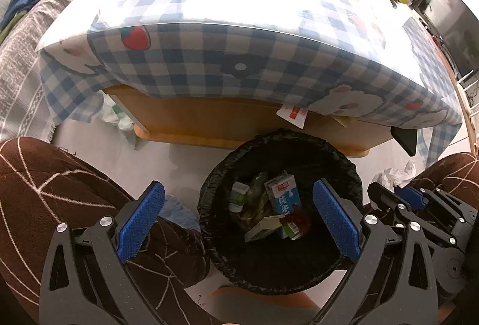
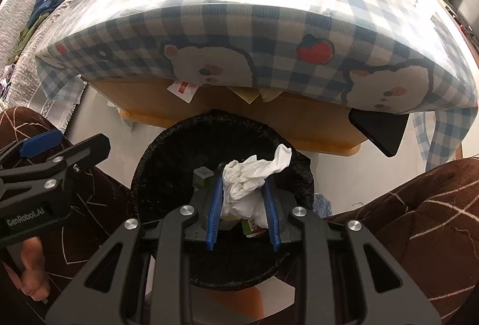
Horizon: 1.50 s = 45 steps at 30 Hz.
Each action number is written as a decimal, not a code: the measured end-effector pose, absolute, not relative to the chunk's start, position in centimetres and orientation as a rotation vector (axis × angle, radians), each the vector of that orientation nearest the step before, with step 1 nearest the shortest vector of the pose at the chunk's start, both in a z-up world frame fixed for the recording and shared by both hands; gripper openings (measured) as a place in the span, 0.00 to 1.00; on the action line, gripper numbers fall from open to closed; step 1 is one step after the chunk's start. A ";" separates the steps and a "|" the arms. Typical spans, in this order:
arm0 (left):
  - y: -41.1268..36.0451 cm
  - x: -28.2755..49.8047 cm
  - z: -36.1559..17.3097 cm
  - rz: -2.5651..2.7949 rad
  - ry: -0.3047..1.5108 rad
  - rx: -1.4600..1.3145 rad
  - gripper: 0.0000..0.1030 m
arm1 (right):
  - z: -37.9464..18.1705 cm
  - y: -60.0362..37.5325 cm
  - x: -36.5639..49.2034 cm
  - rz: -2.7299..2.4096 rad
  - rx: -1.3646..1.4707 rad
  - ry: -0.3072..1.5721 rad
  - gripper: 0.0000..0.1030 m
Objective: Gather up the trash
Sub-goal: 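Open the right tool to drop the tissue into the bin, then move both open tools back over the table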
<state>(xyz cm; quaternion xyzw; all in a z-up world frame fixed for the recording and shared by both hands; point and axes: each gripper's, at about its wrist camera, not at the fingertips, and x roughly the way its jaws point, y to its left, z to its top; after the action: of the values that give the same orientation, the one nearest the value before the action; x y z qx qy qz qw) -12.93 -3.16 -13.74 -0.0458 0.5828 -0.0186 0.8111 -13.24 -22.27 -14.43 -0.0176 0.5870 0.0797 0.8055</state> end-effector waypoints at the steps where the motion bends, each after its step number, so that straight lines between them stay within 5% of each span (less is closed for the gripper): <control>1: -3.2 -12.9 -13.8 -0.040 1.246 -0.100 0.94 | -14.4 -22.2 -13.2 0.172 -0.038 1.257 0.26; 14: -3.6 -13.1 -12.8 -0.064 1.223 -0.103 0.94 | -11.5 -23.7 -14.0 0.130 -0.034 1.178 0.70; 20: -4.0 -12.7 -10.9 -0.091 1.187 -0.100 0.94 | -8.7 -25.1 -14.2 0.110 -0.018 1.118 0.80; 29: -4.7 -11.8 -7.5 -0.121 1.129 -0.099 0.94 | -4.9 -26.1 -13.3 0.042 -0.033 0.988 0.91; 45: -8.6 -8.6 -2.4 -0.196 1.033 -0.056 0.94 | -1.0 -30.1 -9.8 -0.062 -0.035 0.876 0.91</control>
<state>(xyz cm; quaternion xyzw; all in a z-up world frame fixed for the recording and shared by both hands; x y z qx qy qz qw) -8.61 -8.59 -2.45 -0.0268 0.4929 -0.0934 0.8647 -9.80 -30.14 -0.98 -0.0167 0.4239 -0.0298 0.9050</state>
